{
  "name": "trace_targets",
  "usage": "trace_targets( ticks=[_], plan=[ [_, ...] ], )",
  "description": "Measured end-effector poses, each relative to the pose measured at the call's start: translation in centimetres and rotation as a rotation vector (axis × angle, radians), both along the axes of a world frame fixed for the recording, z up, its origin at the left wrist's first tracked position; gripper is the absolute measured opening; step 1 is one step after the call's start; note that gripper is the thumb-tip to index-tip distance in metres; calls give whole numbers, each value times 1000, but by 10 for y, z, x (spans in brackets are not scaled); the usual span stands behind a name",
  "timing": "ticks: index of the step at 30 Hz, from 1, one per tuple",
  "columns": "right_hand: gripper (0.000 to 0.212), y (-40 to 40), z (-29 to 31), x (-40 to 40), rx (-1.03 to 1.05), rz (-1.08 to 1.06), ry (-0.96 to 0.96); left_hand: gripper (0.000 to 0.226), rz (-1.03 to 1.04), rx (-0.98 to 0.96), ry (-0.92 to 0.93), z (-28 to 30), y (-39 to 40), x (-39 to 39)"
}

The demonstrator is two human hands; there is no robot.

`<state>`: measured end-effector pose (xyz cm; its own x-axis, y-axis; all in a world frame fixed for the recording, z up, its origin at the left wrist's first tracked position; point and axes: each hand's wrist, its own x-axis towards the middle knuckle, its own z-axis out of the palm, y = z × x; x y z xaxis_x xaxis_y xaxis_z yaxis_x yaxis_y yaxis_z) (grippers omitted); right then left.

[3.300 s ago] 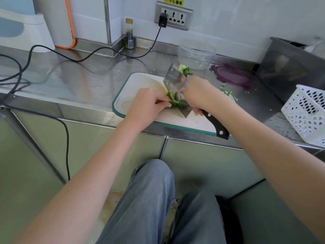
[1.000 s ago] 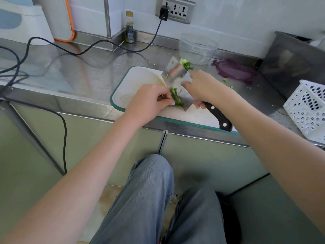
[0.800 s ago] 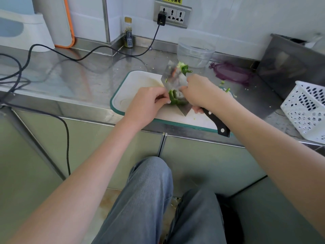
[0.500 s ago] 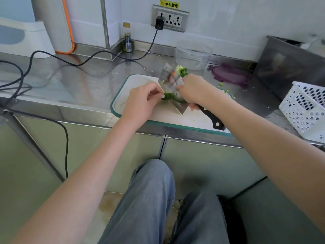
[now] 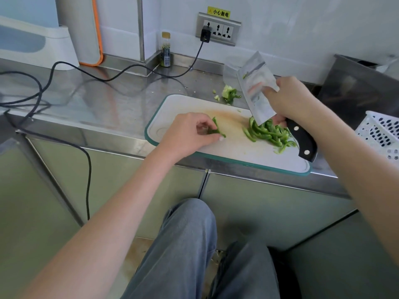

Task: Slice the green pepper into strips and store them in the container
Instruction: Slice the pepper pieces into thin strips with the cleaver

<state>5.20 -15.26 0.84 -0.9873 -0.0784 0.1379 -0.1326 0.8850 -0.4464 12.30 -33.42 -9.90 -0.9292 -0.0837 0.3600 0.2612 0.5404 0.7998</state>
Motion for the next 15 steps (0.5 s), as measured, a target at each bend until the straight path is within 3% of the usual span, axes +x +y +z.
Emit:
trace_targets(
  ticks=[3, 8, 12, 15],
  plan=[
    [36, -4, 4, 10, 39, 74, 35, 16, 52, 42, 6, 1, -1, 0],
    [39, -20, -8, 26, 79, 150, -87, 43, 96, -102, -50, 4, -2, 1],
    [30, -34, -16, 32, 27, 159, -159, 21, 11, -102, -39, 5, -2, 3],
    [32, -40, -20, 34, 33, 168, -172, 20, 12, -119, -48, 2, -3, 2]
  ],
)
